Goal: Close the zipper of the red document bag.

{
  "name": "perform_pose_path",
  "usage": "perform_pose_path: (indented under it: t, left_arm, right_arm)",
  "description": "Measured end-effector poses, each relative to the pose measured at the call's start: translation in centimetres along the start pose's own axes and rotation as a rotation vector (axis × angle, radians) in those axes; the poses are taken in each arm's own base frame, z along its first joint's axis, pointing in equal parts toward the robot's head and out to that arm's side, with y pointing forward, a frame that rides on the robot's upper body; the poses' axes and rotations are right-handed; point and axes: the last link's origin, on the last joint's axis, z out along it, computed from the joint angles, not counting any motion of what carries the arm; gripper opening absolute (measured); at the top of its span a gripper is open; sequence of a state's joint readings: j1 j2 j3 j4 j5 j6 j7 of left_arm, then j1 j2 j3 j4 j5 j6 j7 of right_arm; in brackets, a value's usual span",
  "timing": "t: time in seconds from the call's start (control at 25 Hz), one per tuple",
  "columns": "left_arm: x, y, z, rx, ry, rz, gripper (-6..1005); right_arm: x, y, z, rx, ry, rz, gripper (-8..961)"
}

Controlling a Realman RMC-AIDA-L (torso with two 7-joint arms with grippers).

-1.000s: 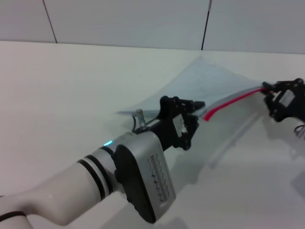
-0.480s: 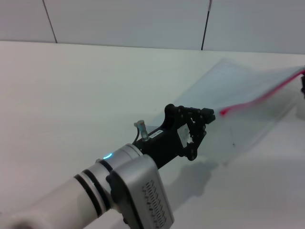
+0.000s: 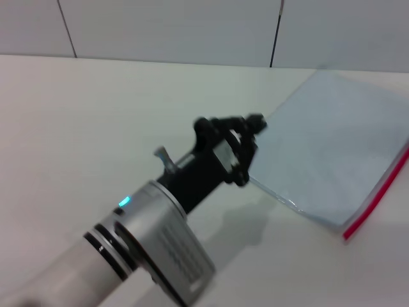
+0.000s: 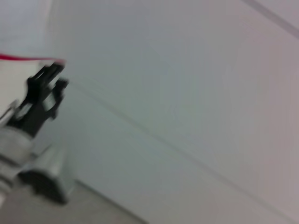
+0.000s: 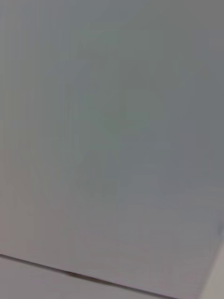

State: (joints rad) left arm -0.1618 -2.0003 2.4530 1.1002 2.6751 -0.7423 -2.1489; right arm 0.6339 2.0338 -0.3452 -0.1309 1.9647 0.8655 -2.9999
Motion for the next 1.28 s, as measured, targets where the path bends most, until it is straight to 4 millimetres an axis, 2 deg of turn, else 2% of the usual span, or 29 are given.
perform_pose_path:
  t: [0.08,0.24,0.32,0.6,0.76,1.0,1.28]
  left_arm:
    - [-0.6,-0.7,0.2,0.041,-0.018,-0.039,53]
    - [-2.0,-3.0,0.4,0.193,-0.072,-0.164,92]
    - [-2.9,-4.1,0.4,0.267,-0.097,-0.222,116]
    - [-7.1,-7.3,-1.2,0.506,-0.155,-0.395,214]
    - [-9.6,-8.5,-2.6,0.606,-0.126,-0.51,259]
    - [-12.4,-9.9,-4.6,0.677,-0.055,-0.741,439]
    - [-12.8,-10.2,-5.1,0.712,-0.06,-0.741,690]
  right_arm:
    - [-0.1,-0.1,-0.9,0.015,-0.058,0.039,445]
    - [-0.7,0.3,-3.2,0.022,-0.211,0.113,564]
    - [-0.8,0.5,-3.8,0.02,-0.245,0.124,624]
    - [-2.6,1.3,-7.0,0.008,-0.474,0.176,851]
    - [-2.9,1.6,-8.0,0.018,-0.53,0.206,848]
    - [-3.0,1.6,-9.1,0.038,-0.573,0.228,852]
    - [-3.9,1.5,-11.2,0.053,-0.702,0.277,862]
